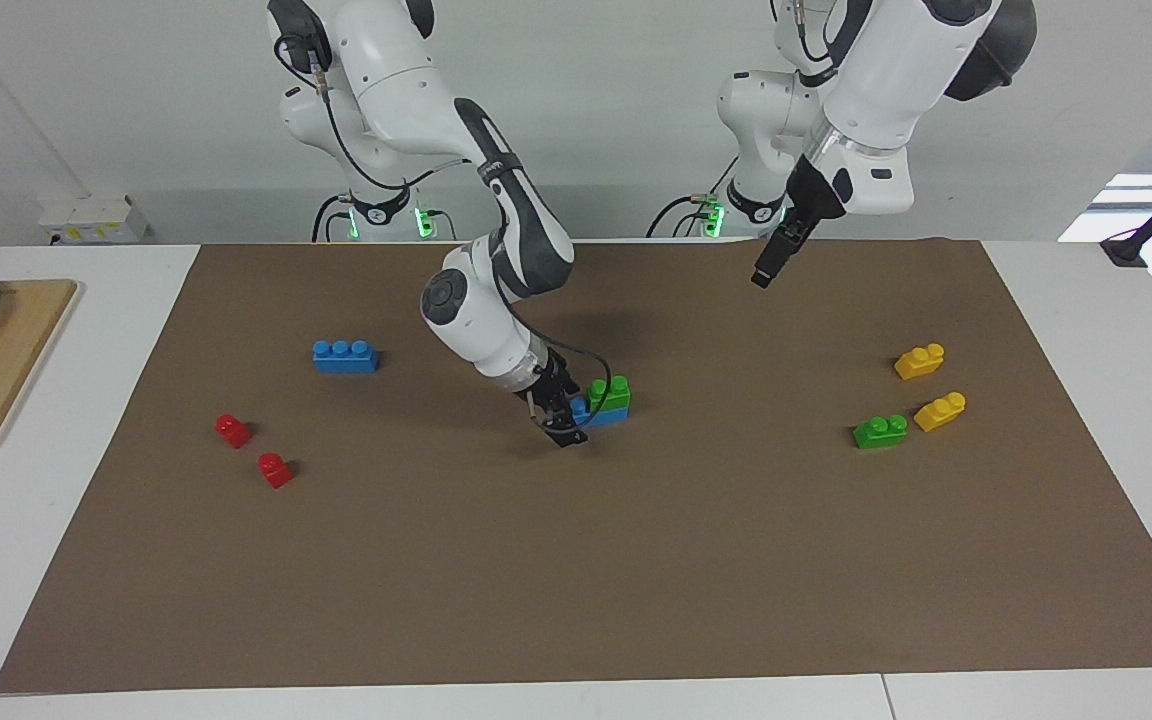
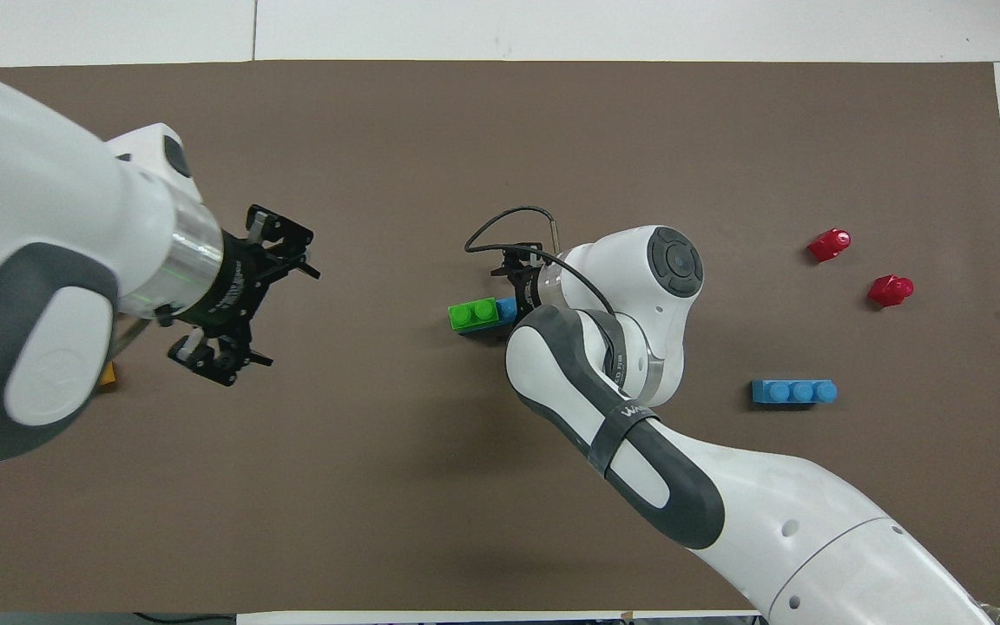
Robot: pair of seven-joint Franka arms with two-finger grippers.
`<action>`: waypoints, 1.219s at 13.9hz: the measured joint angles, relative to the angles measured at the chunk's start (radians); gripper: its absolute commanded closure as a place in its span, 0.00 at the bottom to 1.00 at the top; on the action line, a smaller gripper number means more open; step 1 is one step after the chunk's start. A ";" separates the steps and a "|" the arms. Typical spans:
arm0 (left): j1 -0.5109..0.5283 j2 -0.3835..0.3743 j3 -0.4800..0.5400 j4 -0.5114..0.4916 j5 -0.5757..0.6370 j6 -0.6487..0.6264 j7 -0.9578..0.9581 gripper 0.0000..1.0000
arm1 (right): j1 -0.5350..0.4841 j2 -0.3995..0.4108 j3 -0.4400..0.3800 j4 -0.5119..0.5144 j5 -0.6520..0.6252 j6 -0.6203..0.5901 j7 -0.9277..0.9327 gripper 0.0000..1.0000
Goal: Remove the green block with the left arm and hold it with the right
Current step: 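Reach the left gripper toward the green brick while the right gripper holds, then close the left gripper on the green brick atop the blue brick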
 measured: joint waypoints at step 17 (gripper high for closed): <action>-0.221 0.212 0.001 -0.169 0.003 0.491 -0.837 0.00 | -0.002 -0.006 -0.005 -0.024 0.000 0.036 0.000 1.00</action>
